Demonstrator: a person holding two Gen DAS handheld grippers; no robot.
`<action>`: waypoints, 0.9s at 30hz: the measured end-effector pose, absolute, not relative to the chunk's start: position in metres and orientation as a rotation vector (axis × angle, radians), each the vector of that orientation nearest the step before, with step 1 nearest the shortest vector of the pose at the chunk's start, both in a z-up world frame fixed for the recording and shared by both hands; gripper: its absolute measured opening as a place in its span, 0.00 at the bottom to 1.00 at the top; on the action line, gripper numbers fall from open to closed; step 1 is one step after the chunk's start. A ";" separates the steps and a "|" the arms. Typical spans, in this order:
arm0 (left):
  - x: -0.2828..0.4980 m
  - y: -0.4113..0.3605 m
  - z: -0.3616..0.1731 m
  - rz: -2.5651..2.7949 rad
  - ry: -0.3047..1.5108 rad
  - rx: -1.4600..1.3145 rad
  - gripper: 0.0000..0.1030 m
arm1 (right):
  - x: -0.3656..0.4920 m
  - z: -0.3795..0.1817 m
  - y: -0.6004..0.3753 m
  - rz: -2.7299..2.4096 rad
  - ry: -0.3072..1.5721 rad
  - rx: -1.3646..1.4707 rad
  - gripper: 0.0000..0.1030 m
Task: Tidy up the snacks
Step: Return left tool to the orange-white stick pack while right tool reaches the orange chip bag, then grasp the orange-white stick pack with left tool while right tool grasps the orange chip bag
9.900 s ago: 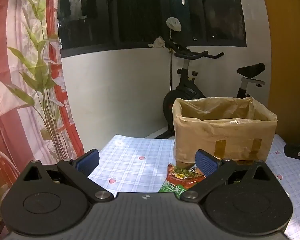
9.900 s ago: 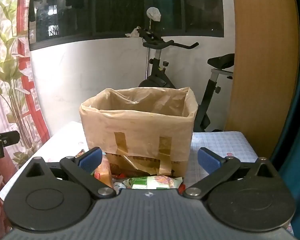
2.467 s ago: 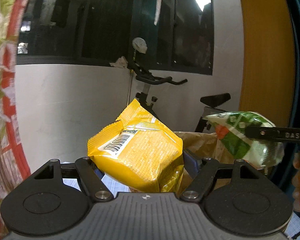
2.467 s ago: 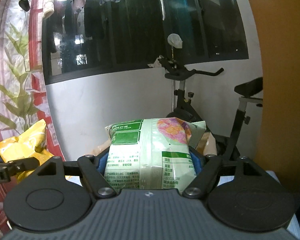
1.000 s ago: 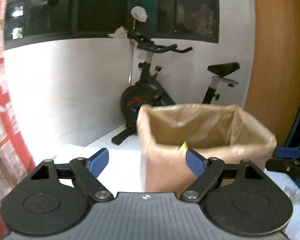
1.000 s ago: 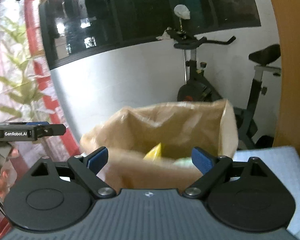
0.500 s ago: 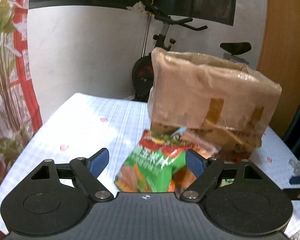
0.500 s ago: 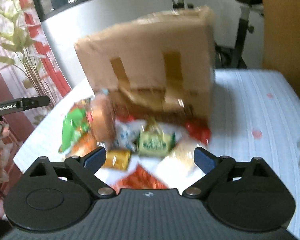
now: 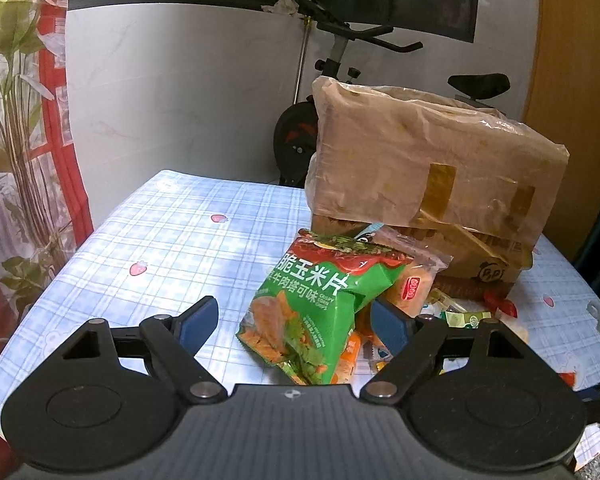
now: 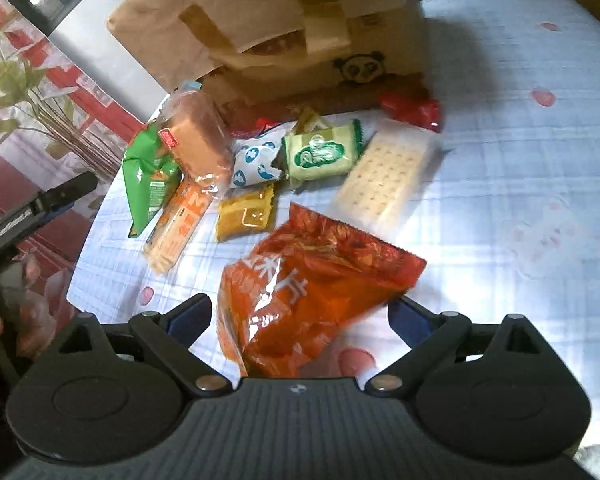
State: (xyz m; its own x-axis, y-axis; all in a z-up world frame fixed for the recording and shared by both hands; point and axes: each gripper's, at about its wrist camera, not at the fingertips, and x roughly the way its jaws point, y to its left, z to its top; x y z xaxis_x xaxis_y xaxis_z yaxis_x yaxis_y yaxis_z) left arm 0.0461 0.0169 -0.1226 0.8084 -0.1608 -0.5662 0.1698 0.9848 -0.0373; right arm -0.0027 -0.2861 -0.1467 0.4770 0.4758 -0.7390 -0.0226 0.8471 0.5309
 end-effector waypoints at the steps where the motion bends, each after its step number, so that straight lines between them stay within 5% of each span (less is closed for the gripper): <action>1: 0.046 0.017 -0.123 -0.177 0.607 0.016 0.83 | 0.002 -0.148 -0.284 0.325 1.042 0.493 0.93; 10: 0.048 0.017 -0.137 -0.193 0.661 0.023 0.81 | 0.020 -0.152 -0.251 0.376 1.043 0.376 0.86; 18: 0.044 0.011 -0.152 -0.291 0.737 0.040 0.52 | 0.015 -0.135 -0.251 0.409 0.975 0.334 0.65; 27: 0.046 -0.001 -0.166 -0.393 0.810 0.043 0.40 | 0.014 -0.088 -0.264 0.315 0.763 0.197 0.64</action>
State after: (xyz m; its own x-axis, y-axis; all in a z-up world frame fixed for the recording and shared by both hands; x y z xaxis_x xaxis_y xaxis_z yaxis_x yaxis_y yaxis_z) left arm 0.0460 -0.0005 -0.1661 0.6213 -0.3262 -0.7124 0.3584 0.9268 -0.1117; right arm 0.0138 -0.2643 -0.0880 0.6789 0.3494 -0.6457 -0.2076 0.9350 0.2876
